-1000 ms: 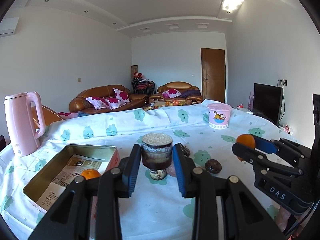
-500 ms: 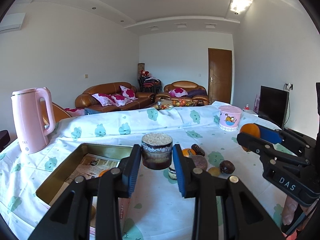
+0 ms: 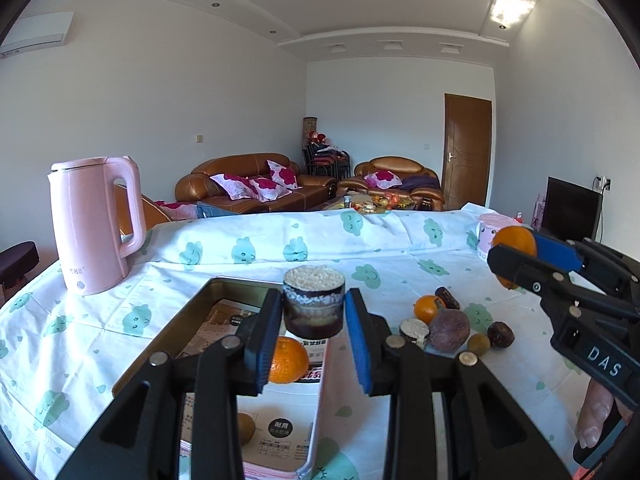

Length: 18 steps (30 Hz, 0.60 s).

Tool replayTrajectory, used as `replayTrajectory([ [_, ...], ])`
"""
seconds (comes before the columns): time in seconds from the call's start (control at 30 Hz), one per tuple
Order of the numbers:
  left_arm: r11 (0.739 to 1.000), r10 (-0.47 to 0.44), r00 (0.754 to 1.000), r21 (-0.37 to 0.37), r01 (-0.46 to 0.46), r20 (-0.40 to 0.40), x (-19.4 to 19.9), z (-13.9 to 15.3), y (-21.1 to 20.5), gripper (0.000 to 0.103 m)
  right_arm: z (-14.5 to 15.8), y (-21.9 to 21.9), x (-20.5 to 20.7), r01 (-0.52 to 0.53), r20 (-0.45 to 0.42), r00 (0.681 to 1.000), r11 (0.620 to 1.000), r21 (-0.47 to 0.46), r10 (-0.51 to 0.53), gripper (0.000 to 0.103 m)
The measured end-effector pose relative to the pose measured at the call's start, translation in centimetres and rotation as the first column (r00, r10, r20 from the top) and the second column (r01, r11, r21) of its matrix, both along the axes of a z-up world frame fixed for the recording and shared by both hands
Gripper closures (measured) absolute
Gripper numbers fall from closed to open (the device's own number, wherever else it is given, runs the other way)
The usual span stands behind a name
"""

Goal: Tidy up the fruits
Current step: 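Carry the jar with the left gripper while the right gripper carries the orange over the tin box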

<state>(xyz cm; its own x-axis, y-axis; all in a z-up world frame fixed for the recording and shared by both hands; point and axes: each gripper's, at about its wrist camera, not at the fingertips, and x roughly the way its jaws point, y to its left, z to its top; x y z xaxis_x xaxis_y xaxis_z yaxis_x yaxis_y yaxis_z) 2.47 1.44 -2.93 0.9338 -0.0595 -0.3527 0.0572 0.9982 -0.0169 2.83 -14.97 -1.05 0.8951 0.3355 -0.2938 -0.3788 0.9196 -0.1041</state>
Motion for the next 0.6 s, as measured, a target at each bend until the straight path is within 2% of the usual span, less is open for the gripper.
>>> replayTrajectory([
  [0.6,0.995,0.101,0.993,0.022,-0.099,-0.06,2.5,-0.7,6.0,0.069,-0.2,6.3,3.5,-0.125,-0.059,0.991,0.992,-0.006,0.124,0.066],
])
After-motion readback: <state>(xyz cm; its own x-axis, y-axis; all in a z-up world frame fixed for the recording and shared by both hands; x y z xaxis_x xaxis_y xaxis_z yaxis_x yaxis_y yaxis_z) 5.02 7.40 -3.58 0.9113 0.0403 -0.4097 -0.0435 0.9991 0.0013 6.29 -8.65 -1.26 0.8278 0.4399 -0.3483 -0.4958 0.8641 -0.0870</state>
